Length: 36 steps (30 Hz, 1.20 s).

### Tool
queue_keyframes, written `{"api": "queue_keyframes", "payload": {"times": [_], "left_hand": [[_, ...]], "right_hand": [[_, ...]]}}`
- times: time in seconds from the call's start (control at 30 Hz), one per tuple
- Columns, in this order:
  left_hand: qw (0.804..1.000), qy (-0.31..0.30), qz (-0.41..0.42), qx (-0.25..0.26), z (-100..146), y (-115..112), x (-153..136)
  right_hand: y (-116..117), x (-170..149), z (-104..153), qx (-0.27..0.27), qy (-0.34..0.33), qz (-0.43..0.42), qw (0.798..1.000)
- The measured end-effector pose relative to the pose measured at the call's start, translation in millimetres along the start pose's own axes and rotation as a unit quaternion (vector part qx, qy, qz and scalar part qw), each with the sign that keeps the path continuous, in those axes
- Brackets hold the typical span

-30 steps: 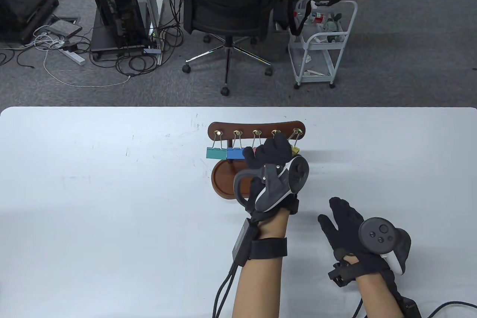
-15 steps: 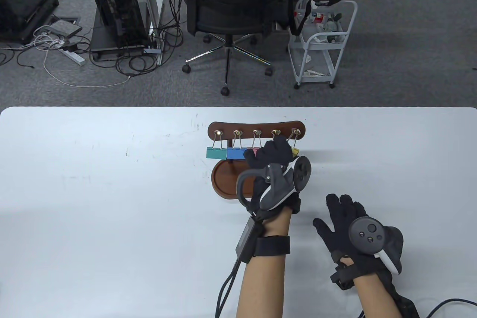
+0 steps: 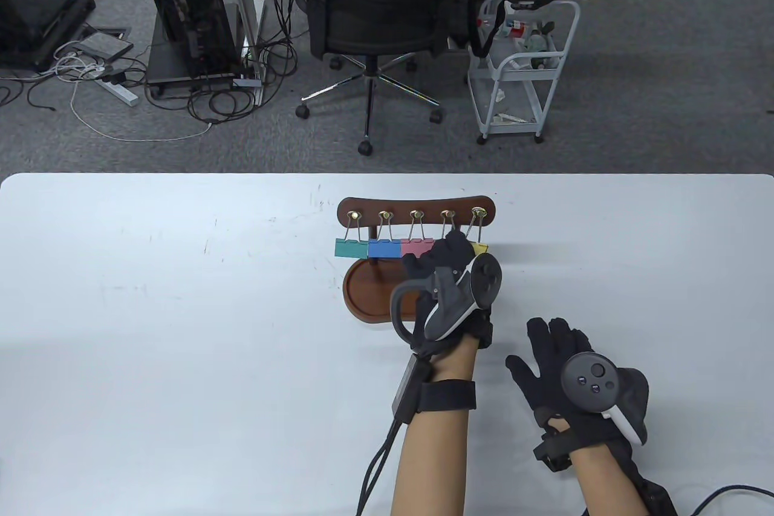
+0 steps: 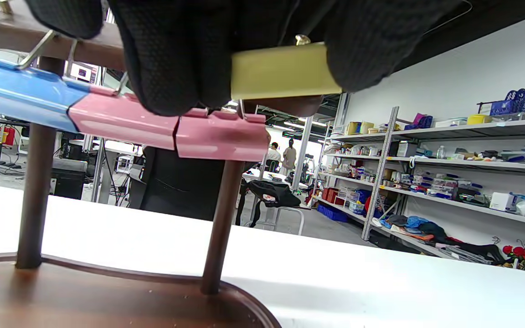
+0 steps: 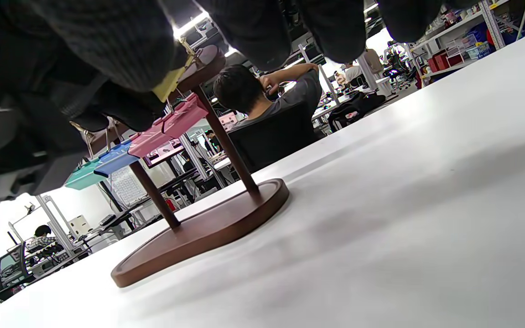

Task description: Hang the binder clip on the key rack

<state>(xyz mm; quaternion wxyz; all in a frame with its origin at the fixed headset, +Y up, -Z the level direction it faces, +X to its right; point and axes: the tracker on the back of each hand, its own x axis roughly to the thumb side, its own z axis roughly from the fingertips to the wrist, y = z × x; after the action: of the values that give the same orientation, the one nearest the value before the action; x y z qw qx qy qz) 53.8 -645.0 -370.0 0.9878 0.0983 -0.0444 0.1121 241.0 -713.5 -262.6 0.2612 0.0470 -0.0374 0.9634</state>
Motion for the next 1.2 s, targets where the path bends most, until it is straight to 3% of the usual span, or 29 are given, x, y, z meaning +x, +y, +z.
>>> {"api": "queue_keyframes", "payload": {"times": [0.77,1.2], "left_hand": [[0.999,-0.025,0.004,-0.045,0,-22,2],[0.998,-0.051,-0.001,-0.041,12,-5,-20]], "right_hand": [[1,-3,-1,0.002,0.006,-0.017,1.0],[1,-3,-1,0.005,0.004,-0.019,1.0]]}}
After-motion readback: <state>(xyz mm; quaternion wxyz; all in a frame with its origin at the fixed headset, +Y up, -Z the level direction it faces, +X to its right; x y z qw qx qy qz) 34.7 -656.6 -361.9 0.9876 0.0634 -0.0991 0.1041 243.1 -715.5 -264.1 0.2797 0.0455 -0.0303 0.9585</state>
